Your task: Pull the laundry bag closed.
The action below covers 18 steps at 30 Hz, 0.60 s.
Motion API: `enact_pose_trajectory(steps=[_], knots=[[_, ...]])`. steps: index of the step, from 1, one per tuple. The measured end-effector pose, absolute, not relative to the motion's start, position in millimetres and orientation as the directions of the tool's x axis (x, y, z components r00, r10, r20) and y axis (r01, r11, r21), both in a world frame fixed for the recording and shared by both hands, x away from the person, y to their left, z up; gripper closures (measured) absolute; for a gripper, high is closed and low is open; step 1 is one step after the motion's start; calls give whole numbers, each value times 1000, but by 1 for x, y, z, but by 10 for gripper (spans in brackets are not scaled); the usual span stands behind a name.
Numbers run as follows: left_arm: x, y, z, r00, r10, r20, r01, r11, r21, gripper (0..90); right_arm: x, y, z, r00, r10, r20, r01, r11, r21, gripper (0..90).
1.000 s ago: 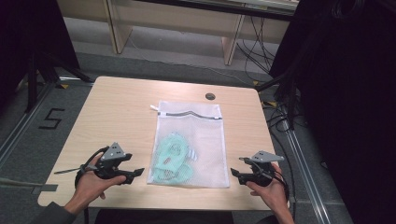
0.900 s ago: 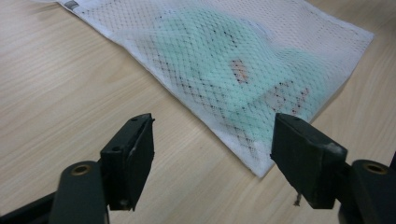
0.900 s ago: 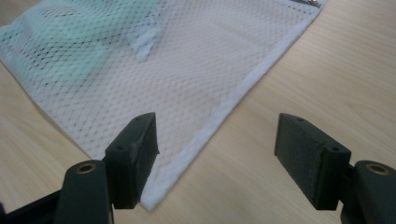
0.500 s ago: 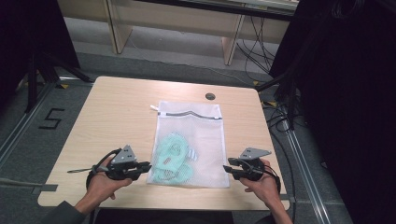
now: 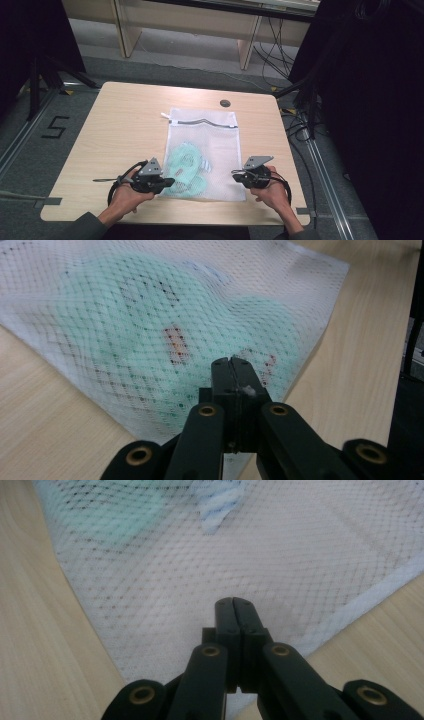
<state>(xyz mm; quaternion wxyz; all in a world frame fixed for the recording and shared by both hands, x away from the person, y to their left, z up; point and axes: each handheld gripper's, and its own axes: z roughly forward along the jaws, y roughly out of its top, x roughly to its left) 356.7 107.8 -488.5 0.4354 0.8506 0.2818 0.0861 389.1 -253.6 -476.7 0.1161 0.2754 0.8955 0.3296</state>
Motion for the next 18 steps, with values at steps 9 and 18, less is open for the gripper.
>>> enact_pose_trajectory(steps=[9, 18], knots=[[364, 103, -495, 823, 560, -97, 416, -478, 773, 898, 390, -248, -482, -823, 568, -20, 443, 663, 603, 900], [370, 100, -503, 830, 553, -71, 417, -532, 737, 898, 392, -246, -491, -854, 517, -57, 415, 742, 527, 900]])
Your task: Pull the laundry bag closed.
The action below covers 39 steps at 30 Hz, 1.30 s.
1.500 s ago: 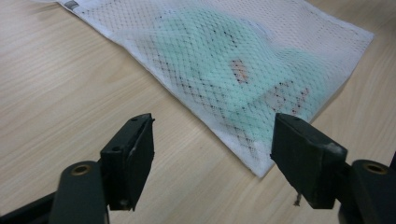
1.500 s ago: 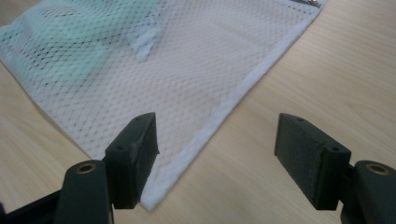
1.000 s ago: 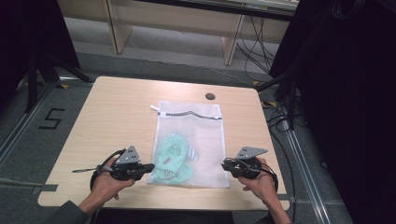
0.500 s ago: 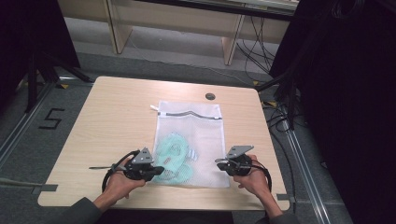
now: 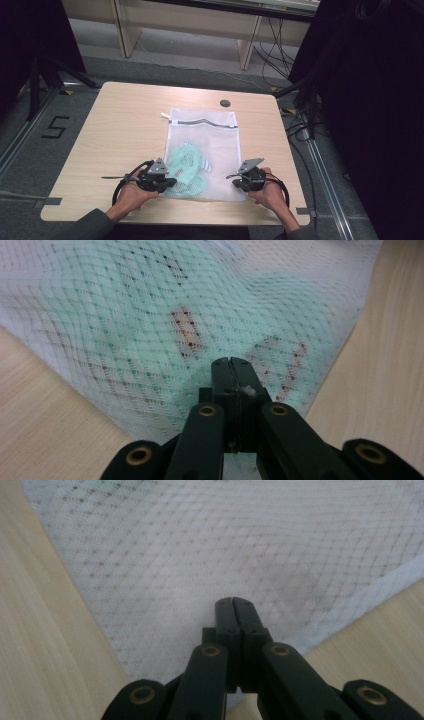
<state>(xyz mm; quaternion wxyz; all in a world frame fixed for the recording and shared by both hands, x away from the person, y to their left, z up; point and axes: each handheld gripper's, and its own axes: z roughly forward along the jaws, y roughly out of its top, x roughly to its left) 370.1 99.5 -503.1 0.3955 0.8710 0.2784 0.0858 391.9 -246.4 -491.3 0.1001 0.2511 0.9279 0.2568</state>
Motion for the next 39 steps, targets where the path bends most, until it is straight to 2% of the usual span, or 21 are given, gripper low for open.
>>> enact_pose_trajectory(steps=[1, 5, 6, 8, 15, 18, 19, 24, 31, 32, 34, 39], knots=[[371, 99, -505, 827, 558, -72, 425, -535, 730, 898, 390, -245, -492, -842, 539, -37, 442, 727, 526, 900], [373, 98, -508, 821, 565, -81, 440, -537, 719, 898, 390, -244, -491, -851, 523, -54, 423, 742, 520, 900], [375, 99, -508, 829, 556, -60, 424, -555, 716, 898, 390, -245, -491, -857, 512, -58, 412, 748, 521, 900], [375, 99, -508, 819, 570, -65, 436, -545, 716, 898, 388, -243, -491, -841, 538, -52, 440, 737, 513, 900], [380, 105, -508, 822, 568, -41, 428, -568, 703, 898, 385, -237, -490, -877, 475, -69, 379, 775, 506, 900], [384, 108, -508, 818, 572, -50, 437, -564, 701, 898, 381, -235, -490, -878, 477, -52, 390, 773, 500, 900], [385, 110, -508, 825, 565, -6, 411, -592, 693, 898, 381, -234, -489, -882, 468, -57, 382, 779, 497, 900], [388, 112, -508, 823, 567, -22, 424, -589, 688, 897, 378, -230, -490, -888, 459, -38, 380, 777, 503, 900], [395, 114, -507, 819, 573, -6, 423, -599, 680, 897, 374, -224, -489, -898, 438, -36, 365, 790, 493, 900], [398, 115, -507, 822, 569, 19, 407, -611, 680, 897, 374, -224, -489, -898, 438, -36, 365, 790, 493, 900], [400, 115, -507, 817, 577, -1, 424, -600, 678, 897, 373, -221, -490, -902, 431, -32, 360, 790, 496, 900], [406, 117, -506, 816, 578, 12, 421, -609, 672, 897, 372, -215, -490, -910, 412, -35, 342, 799, 495, 900]])
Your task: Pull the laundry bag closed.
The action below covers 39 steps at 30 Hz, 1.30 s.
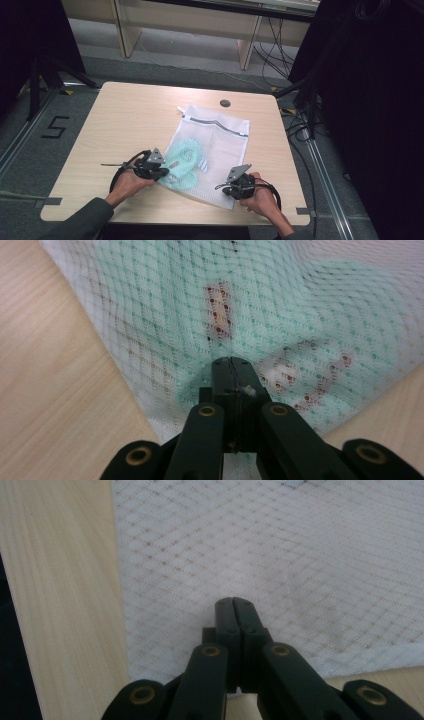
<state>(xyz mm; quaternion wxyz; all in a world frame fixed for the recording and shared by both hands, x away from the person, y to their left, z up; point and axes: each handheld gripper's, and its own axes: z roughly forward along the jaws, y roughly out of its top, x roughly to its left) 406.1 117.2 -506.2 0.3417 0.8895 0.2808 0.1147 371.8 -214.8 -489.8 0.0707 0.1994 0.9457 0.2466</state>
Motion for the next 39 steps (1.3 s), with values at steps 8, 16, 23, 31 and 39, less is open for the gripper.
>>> enact_pose_trajectory(steps=[8, 16, 23, 31, 39], knots=[[423, 121, -507, 799, 600, 34, 424, -603, 675, 897, 370, -198, -490, -928, 370, -48, 299, 815, 497, 900], [433, 123, -506, 794, 605, 66, 417, -620, 665, 897, 367, -186, -490, -940, 337, -44, 272, 825, 495, 900], [439, 125, -506, 791, 608, 69, 420, -621, 662, 897, 364, -175, -491, -949, 313, -39, 252, 829, 500, 900], [450, 126, -505, 792, 606, 78, 421, -634, 649, 896, 362, -165, -492, -953, 300, -40, 239, 828, 507, 900], [464, 126, -506, 781, 617, 96, 419, -631, 653, 897, 362, -151, -492, -958, 283, -41, 223, 829, 513, 900]])
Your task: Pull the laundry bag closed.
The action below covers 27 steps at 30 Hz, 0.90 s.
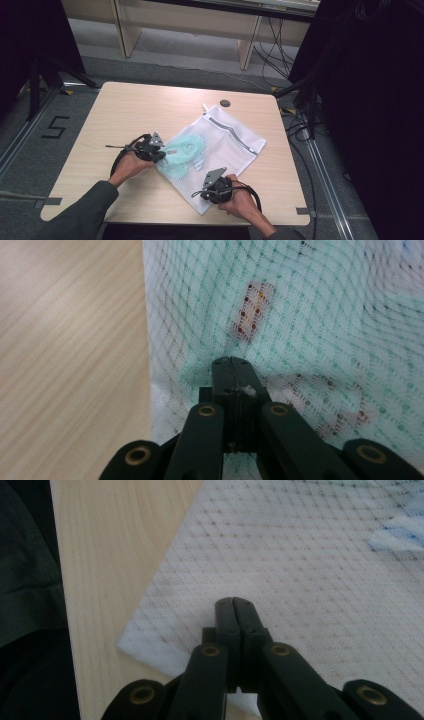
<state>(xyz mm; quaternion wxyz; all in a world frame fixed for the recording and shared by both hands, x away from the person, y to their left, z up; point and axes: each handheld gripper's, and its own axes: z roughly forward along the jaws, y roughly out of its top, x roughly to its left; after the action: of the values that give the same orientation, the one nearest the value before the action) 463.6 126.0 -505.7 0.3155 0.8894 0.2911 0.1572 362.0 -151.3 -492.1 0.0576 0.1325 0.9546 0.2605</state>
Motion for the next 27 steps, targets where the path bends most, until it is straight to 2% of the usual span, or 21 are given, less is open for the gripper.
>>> enact_pose_trajectory(steps=[4, 16, 20, 27], knots=[[468, 125, -505, 784, 610, 118, 403, -644, 650, 897, 361, -140, -493, -961, 274, -41, 215, 832, 511, 900], [488, 127, -506, 775, 622, 113, 413, -633, 654, 897, 360, -114, -493, -976, 211, -46, 157, 841, 518, 900], [493, 124, -506, 772, 619, 144, 396, -645, 654, 896, 359, -107, -495, -979, 199, -48, 144, 836, 530, 900], [505, 128, -508, 769, 634, 78, 425, -598, 679, 896, 358, -99, -495, -984, 175, -44, 124, 835, 536, 900]])
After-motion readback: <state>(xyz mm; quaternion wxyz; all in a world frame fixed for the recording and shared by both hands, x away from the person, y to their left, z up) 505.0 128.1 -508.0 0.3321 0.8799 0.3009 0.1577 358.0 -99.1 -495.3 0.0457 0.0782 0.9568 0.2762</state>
